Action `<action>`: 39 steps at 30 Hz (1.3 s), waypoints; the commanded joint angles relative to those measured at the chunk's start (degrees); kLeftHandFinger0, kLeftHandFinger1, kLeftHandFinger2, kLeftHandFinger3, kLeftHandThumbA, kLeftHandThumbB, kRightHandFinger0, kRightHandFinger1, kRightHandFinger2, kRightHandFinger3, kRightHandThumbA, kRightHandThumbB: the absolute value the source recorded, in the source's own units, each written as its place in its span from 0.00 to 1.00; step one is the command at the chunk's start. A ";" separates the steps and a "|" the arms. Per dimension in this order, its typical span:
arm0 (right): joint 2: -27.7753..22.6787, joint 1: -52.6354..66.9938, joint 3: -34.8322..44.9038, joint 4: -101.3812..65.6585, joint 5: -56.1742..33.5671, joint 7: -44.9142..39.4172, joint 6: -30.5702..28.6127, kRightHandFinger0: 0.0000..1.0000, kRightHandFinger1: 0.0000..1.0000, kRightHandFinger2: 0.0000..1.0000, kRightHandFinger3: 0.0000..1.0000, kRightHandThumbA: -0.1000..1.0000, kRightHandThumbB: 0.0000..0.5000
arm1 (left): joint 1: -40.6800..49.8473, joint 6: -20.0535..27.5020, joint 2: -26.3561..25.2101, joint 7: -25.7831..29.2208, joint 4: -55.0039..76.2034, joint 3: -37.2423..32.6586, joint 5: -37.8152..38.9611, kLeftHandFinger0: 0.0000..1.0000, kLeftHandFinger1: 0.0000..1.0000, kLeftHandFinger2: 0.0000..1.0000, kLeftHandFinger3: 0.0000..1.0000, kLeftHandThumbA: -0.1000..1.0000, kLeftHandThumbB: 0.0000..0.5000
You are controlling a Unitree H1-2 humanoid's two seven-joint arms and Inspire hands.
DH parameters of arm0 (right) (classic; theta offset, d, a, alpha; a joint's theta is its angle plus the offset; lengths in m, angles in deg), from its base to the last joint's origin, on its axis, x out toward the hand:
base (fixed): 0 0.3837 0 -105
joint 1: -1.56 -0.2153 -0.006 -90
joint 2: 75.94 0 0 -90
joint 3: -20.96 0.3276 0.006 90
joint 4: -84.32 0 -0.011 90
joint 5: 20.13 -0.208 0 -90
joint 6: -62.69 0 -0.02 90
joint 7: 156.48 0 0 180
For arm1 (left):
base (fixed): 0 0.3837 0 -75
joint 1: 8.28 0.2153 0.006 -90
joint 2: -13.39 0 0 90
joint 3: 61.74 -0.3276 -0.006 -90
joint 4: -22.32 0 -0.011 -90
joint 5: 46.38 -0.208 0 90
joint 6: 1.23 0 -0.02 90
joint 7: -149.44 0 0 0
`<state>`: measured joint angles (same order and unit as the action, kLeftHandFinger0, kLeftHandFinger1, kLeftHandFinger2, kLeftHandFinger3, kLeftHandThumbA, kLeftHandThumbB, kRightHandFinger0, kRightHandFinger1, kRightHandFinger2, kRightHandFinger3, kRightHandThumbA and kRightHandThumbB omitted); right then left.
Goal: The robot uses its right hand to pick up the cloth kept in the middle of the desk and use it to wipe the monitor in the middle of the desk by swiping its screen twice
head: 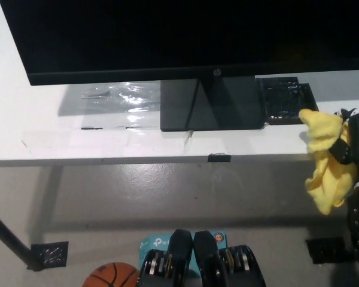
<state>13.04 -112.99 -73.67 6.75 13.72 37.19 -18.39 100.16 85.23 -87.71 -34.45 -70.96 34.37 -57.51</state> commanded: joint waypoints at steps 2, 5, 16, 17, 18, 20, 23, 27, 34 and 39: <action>-0.69 -3.51 1.27 -4.99 -2.76 -1.56 -1.53 0.00 0.00 0.34 0.19 0.00 0.19 | 1.37 0.14 -1.37 -0.30 1.97 0.92 -0.16 0.52 0.54 0.73 0.93 0.36 0.00; -1.44 -6.98 2.77 -8.98 -4.02 -3.65 1.39 0.00 0.01 0.37 0.21 0.00 0.21 | 1.60 -0.15 -1.36 -0.47 2.27 1.15 0.07 0.53 0.55 0.74 0.94 0.36 0.00; -1.89 -21.38 7.26 -6.22 -3.72 -3.32 10.07 0.00 0.02 0.38 0.21 0.00 0.16 | 2.98 0.47 -0.94 -0.22 1.74 1.31 0.07 0.51 0.54 0.72 0.93 0.38 0.02; -2.08 -22.82 7.46 -4.36 -4.01 -2.58 8.63 0.00 0.01 0.37 0.17 0.00 0.15 | 3.12 0.31 -0.84 -0.21 1.73 1.25 0.00 0.50 0.54 0.71 0.93 0.38 0.01; -2.20 -23.82 7.61 -3.12 -4.16 -2.07 7.52 0.00 0.00 0.36 0.13 0.00 0.15 | 3.07 0.22 -0.85 -0.14 1.50 1.16 -0.20 0.51 0.55 0.72 0.93 0.38 0.00; -2.28 -27.44 7.68 -0.21 -3.63 -1.76 8.53 0.00 0.04 0.41 0.23 0.00 0.14 | 2.99 0.60 -0.74 0.02 1.11 1.22 -0.09 0.51 0.55 0.72 0.94 0.36 0.00; -2.28 -31.12 6.80 4.71 -2.32 0.01 7.67 0.00 0.07 0.45 0.09 0.00 0.00 | 2.60 2.65 -1.06 -0.01 -0.69 1.08 0.12 0.48 0.51 0.69 0.91 0.37 0.01; -1.63 -33.77 4.14 13.04 -0.04 3.68 6.23 0.00 0.05 0.41 0.17 0.00 0.03 | 3.16 2.08 -1.07 0.10 0.73 1.13 -0.35 0.51 0.53 0.71 0.92 0.37 0.00; 0.73 -37.68 -1.24 22.68 2.60 9.65 4.32 0.00 0.01 0.36 0.00 0.00 0.00 | 2.73 1.73 -1.16 -0.10 0.56 1.16 -0.16 0.53 0.56 0.72 0.92 0.36 0.00; 4.38 -36.76 -4.34 20.63 4.29 11.57 4.89 0.00 0.04 0.44 0.03 0.00 0.00 | 2.85 -0.02 -0.93 -0.39 1.87 1.07 -0.27 0.52 0.55 0.71 0.93 0.36 0.00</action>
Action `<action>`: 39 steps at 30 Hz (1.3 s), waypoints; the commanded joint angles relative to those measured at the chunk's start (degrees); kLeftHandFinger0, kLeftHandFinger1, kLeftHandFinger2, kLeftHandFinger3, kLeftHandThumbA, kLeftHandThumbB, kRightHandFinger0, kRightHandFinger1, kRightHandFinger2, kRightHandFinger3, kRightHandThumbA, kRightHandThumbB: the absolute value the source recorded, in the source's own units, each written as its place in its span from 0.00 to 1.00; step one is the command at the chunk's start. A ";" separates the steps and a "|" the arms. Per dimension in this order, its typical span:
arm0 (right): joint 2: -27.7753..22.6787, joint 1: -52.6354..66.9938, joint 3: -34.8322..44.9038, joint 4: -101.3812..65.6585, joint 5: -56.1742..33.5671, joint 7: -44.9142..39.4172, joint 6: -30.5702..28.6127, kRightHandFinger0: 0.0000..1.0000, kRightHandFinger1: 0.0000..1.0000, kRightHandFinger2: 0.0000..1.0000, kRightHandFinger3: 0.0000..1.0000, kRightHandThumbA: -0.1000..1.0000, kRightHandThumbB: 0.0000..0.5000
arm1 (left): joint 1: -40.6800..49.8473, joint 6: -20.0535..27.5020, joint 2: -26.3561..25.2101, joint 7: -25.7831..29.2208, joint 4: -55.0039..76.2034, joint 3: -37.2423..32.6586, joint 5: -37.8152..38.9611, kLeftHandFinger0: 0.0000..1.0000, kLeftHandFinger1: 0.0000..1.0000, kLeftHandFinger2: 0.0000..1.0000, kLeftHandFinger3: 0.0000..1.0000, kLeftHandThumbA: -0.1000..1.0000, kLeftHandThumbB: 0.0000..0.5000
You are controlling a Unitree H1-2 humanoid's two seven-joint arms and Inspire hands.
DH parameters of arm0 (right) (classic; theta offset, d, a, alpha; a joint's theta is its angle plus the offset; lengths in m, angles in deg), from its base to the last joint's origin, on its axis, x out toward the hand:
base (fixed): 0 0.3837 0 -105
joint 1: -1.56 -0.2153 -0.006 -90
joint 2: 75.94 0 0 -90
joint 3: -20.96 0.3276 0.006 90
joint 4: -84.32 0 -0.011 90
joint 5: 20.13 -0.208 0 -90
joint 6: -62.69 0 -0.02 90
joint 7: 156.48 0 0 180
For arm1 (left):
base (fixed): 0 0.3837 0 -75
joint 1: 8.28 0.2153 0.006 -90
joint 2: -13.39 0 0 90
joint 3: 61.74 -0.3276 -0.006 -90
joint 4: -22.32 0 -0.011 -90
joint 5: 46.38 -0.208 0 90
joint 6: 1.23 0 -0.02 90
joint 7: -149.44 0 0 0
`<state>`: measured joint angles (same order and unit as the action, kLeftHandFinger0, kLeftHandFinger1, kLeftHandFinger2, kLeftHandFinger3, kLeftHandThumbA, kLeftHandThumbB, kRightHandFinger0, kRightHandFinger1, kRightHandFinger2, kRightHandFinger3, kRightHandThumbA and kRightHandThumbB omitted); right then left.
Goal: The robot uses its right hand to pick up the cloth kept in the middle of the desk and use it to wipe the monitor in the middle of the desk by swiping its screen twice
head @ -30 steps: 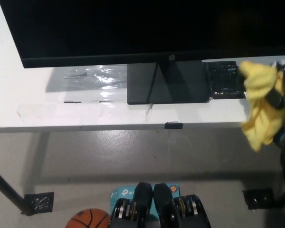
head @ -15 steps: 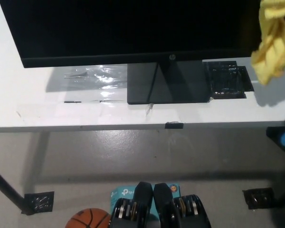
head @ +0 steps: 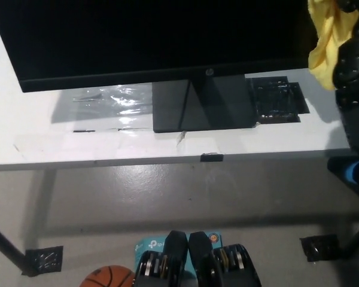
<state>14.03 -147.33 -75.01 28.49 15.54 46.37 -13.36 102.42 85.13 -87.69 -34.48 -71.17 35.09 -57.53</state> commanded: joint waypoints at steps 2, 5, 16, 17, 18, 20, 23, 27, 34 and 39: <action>5.10 -1.11 -4.30 -3.99 3.09 2.58 -0.15 0.00 0.04 0.46 0.03 0.00 0.03 | 0.44 0.84 -1.05 -0.21 1.45 0.26 -0.33 0.51 0.54 0.70 0.93 0.35 0.00; 6.99 0.26 -5.03 -7.11 3.03 1.39 2.05 0.00 0.00 0.45 0.04 0.00 0.03 | 0.17 0.44 -1.13 -0.33 1.35 -0.02 -0.64 0.50 0.54 0.69 0.93 0.36 0.01; 17.18 3.29 -11.76 -14.18 5.56 0.38 2.98 0.00 0.04 0.47 0.22 0.00 0.00 | 0.10 -1.34 -0.50 -0.43 2.95 -0.64 -1.14 0.54 0.56 0.72 0.94 0.34 0.00; 17.36 3.21 -11.96 -14.05 5.75 0.43 2.98 0.00 0.04 0.47 0.22 0.00 0.00 | 0.08 -1.25 -0.51 -0.42 2.84 -0.65 -1.06 0.54 0.56 0.72 0.94 0.34 0.00; 17.90 2.92 -12.25 -13.58 5.79 0.32 2.91 0.00 0.02 0.44 0.33 0.00 0.04 | -0.03 -0.61 -0.52 -0.26 2.28 -0.65 -1.02 0.53 0.55 0.71 0.94 0.33 0.00; 18.74 2.05 -12.49 -11.64 5.56 0.67 2.18 0.00 0.01 0.38 0.34 0.00 0.04 | -0.27 -0.33 -0.54 -0.45 2.04 -1.09 -1.12 0.53 0.55 0.71 0.94 0.35 0.00; 18.85 0.86 -12.34 -9.73 5.57 0.91 2.13 0.00 0.01 0.40 0.18 0.00 0.00 | -0.11 -0.14 -0.66 -0.43 1.50 -1.16 -0.92 0.55 0.57 0.72 0.96 0.37 0.00; 17.53 -0.51 -12.04 -8.40 5.66 0.35 2.10 0.00 0.00 0.38 0.42 0.00 0.00 | 0.28 0.21 -0.54 0.24 0.87 -1.46 -1.62 0.56 0.57 0.72 0.95 0.38 0.00; 13.31 -1.20 -11.48 -8.60 6.19 0.71 1.42 0.00 0.05 0.51 0.52 0.00 0.06 | 0.52 1.74 -0.21 0.52 0.00 -1.45 -1.03 0.51 0.53 0.69 0.92 0.35 0.00; 9.06 -2.83 -10.40 -7.26 6.16 1.51 1.56 0.00 0.02 0.49 0.51 0.00 0.14 | 0.56 2.18 -0.11 0.57 -0.34 -1.46 -0.93 0.51 0.53 0.68 0.91 0.35 0.00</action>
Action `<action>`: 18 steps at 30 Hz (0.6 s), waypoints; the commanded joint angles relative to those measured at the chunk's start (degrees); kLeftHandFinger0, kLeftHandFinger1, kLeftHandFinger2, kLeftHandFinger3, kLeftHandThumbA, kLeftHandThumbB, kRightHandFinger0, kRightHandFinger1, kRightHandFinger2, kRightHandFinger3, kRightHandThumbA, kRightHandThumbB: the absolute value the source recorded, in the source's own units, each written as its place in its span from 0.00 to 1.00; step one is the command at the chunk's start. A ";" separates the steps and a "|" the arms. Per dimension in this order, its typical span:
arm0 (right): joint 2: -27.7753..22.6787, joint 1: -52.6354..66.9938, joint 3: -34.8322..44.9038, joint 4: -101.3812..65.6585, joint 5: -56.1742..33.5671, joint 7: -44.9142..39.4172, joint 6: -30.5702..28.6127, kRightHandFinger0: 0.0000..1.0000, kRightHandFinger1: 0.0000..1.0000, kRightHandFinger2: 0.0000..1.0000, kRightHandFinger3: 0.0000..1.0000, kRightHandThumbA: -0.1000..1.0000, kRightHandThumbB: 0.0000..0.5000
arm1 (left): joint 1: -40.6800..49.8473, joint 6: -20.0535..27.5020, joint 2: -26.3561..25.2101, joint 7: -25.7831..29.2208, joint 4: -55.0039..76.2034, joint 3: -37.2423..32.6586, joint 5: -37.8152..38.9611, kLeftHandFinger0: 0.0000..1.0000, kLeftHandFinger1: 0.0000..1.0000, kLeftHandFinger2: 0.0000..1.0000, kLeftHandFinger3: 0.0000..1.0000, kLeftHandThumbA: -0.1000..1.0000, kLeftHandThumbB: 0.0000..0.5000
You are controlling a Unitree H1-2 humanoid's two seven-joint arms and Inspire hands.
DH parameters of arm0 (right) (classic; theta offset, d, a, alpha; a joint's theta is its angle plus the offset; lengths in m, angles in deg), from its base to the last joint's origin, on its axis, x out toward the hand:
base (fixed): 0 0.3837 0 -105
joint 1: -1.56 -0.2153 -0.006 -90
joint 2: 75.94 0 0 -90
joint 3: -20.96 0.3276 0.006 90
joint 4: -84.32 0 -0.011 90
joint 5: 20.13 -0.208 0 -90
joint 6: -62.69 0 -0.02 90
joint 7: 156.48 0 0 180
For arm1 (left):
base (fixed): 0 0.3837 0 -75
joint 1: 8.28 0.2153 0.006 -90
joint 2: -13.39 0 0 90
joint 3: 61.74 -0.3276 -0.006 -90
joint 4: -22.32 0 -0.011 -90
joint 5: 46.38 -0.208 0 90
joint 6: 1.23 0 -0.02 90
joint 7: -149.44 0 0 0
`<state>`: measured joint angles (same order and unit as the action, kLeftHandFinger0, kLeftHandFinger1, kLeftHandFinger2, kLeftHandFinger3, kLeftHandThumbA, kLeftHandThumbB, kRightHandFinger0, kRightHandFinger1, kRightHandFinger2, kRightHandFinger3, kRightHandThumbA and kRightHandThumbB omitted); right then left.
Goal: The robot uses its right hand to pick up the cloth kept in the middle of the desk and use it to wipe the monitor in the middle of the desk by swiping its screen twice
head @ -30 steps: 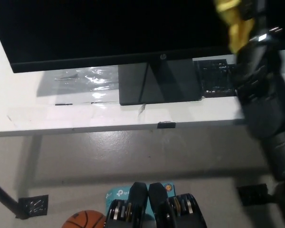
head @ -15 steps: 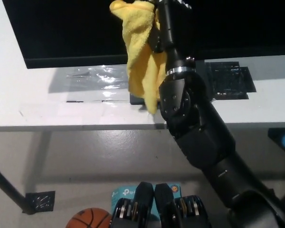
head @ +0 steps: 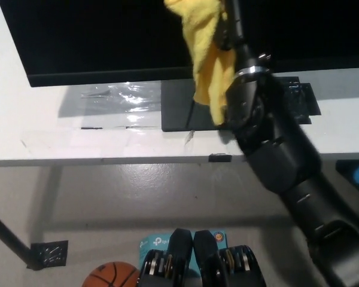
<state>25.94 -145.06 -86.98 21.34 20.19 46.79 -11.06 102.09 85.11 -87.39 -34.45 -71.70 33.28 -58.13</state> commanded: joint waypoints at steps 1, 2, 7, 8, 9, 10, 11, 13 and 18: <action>-3.80 -5.32 1.86 -0.27 1.66 0.81 -0.12 0.00 0.02 0.50 0.52 0.00 0.13 | 0.78 2.42 -0.48 0.56 -0.19 0.29 -0.38 0.52 0.53 0.69 0.92 0.36 0.00; -4.54 -5.59 2.35 -0.67 1.25 -0.02 0.64 0.00 0.04 0.54 0.55 0.00 0.04 | 0.83 2.87 -0.74 0.79 -0.70 0.51 -0.43 0.52 0.53 0.69 0.92 0.36 0.00; -8.57 -2.18 3.24 -4.88 1.64 -1.11 1.25 0.00 0.13 0.60 0.59 0.00 0.06 | 1.28 3.58 -0.33 1.12 -0.95 0.49 -0.50 0.48 0.51 0.68 0.92 0.36 0.00; -9.23 -1.44 3.26 -5.03 1.85 -0.59 0.84 0.00 0.12 0.59 0.56 0.00 0.08 | 1.27 3.97 -0.13 1.15 -1.21 0.54 -0.23 0.46 0.50 0.68 0.92 0.36 0.00; -9.48 -1.18 3.33 -4.91 1.71 -0.38 0.53 0.00 0.12 0.59 0.55 0.00 0.10 | 1.32 3.62 -0.14 1.06 -0.92 0.54 -0.26 0.47 0.51 0.69 0.92 0.35 0.00; -10.28 -0.25 3.66 -4.38 1.15 0.23 -0.76 0.00 0.12 0.59 0.56 0.00 0.11 | 1.48 2.98 -0.13 0.98 -0.40 0.58 -0.35 0.48 0.52 0.70 0.93 0.35 0.00; -10.51 -0.04 3.71 -4.24 0.94 0.35 -1.11 0.00 0.12 0.59 0.57 0.00 0.12 | 1.49 2.93 -0.10 1.01 -0.35 0.60 -0.38 0.48 0.52 0.70 0.93 0.34 0.00; -11.75 1.20 4.37 -2.94 0.53 1.20 -1.93 0.00 0.13 0.59 0.60 0.00 0.16 | 1.34 3.37 0.14 1.20 -0.97 0.56 -0.32 0.49 0.53 0.70 0.93 0.33 0.00; -14.28 3.55 5.08 0.15 0.65 1.97 -2.37 0.00 0.15 0.56 0.50 0.00 0.30 | 2.17 2.85 0.33 1.27 -0.33 0.74 -0.57 0.51 0.54 0.72 0.93 0.35 0.00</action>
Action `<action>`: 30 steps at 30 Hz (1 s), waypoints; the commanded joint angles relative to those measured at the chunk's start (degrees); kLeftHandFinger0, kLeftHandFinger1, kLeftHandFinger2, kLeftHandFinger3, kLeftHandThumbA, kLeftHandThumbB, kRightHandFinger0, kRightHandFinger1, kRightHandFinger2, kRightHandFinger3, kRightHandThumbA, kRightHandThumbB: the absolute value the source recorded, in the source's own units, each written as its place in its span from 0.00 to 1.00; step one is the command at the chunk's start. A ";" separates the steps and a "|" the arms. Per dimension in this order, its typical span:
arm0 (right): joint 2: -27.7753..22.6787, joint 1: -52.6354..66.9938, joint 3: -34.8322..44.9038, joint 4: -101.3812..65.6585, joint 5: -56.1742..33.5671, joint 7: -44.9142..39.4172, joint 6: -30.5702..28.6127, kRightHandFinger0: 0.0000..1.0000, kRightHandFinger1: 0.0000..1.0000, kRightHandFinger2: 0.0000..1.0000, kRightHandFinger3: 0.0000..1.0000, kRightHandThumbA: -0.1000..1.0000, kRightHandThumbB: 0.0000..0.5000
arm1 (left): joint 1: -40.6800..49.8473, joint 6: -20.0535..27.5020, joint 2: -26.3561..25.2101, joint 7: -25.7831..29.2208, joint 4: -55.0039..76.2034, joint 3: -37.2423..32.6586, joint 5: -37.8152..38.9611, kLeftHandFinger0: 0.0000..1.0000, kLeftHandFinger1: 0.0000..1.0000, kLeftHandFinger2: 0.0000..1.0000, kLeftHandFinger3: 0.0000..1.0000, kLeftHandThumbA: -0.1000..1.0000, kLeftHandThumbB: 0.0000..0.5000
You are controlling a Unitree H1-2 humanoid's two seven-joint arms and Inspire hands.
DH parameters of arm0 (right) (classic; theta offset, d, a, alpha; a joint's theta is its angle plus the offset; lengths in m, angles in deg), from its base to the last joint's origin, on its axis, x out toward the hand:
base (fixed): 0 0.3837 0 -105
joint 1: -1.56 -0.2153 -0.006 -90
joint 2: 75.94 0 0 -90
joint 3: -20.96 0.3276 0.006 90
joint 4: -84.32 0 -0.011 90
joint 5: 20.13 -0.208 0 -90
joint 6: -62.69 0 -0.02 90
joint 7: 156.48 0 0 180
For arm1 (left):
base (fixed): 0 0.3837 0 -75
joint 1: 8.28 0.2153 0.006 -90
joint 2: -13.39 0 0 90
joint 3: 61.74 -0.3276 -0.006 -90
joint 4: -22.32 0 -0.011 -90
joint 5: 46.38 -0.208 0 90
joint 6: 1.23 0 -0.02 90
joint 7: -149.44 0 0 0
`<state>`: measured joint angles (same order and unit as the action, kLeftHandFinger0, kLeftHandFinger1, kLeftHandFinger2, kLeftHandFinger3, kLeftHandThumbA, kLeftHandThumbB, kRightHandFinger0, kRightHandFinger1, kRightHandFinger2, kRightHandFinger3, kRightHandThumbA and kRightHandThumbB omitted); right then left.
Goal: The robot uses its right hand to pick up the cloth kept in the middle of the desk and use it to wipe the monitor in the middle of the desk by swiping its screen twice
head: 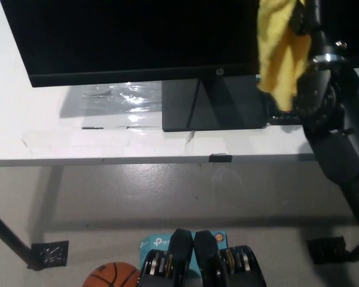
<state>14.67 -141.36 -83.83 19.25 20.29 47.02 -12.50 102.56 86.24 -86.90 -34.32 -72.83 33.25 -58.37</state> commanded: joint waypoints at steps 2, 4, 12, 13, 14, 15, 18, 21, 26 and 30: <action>-3.66 0.43 2.47 2.88 0.78 2.23 -0.18 0.00 0.13 0.49 0.46 0.00 0.28 | 1.90 1.35 -0.09 1.17 1.34 0.84 -0.52 0.51 0.54 0.72 0.94 0.37 0.00; -4.64 1.05 3.41 5.47 0.40 4.50 -1.69 0.00 0.11 0.49 0.31 0.00 0.18 | 2.17 1.92 -0.11 1.38 1.07 1.03 -0.60 0.51 0.54 0.71 0.94 0.35 0.00; -6.49 3.26 5.91 1.84 -0.06 1.52 1.09 0.00 0.16 0.53 0.48 0.00 0.01 | 2.74 1.56 0.21 1.06 1.95 1.49 0.01 0.52 0.55 0.70 0.91 0.32 0.00; -6.50 2.91 5.73 2.15 0.38 0.83 2.17 0.00 0.17 0.53 0.47 0.00 0.00 | 2.74 2.12 0.16 1.15 1.85 1.40 -0.20 0.52 0.55 0.70 0.91 0.31 0.00; -6.39 2.60 5.65 2.38 0.70 0.53 2.99 0.00 0.16 0.52 0.47 0.00 0.01 | 2.59 2.67 0.15 1.20 1.28 1.40 -0.16 0.51 0.54 0.69 0.91 0.31 0.00; -6.55 2.29 5.52 2.32 0.87 -0.67 4.36 0.00 0.15 0.52 0.47 0.00 0.00 | 2.30 3.46 0.28 1.33 0.45 1.14 -0.28 0.51 0.53 0.69 0.90 0.31 0.00; -6.42 1.48 4.84 2.40 1.48 -2.19 6.78 0.00 0.13 0.48 0.44 0.00 0.02 | 2.58 3.37 0.25 1.11 0.79 1.25 -0.17 0.52 0.54 0.70 0.90 0.32 0.00; -6.19 0.92 4.54 3.49 1.12 -1.04 4.88 0.00 0.08 0.43 0.37 0.00 0.02 | 2.44 2.61 0.23 1.15 0.82 1.25 -0.51 0.53 0.55 0.70 0.90 0.34 0.00; -4.32 -1.07 2.71 4.81 3.04 0.53 5.24 0.00 0.07 0.42 0.34 0.00 0.34 | 2.21 2.89 0.14 1.21 1.22 0.87 -1.21 0.50 0.52 0.68 0.90 0.35 0.01; -2.39 -2.05 1.48 2.09 3.28 -0.61 5.02 0.00 0.00 0.29 0.20 0.00 0.45 | 1.79 1.39 0.24 0.75 1.52 0.95 -0.96 0.52 0.54 0.69 0.92 0.36 0.00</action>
<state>11.12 -138.51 -81.18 22.90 21.74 46.93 -8.43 104.28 87.26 -86.35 -34.30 -72.66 33.65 -59.00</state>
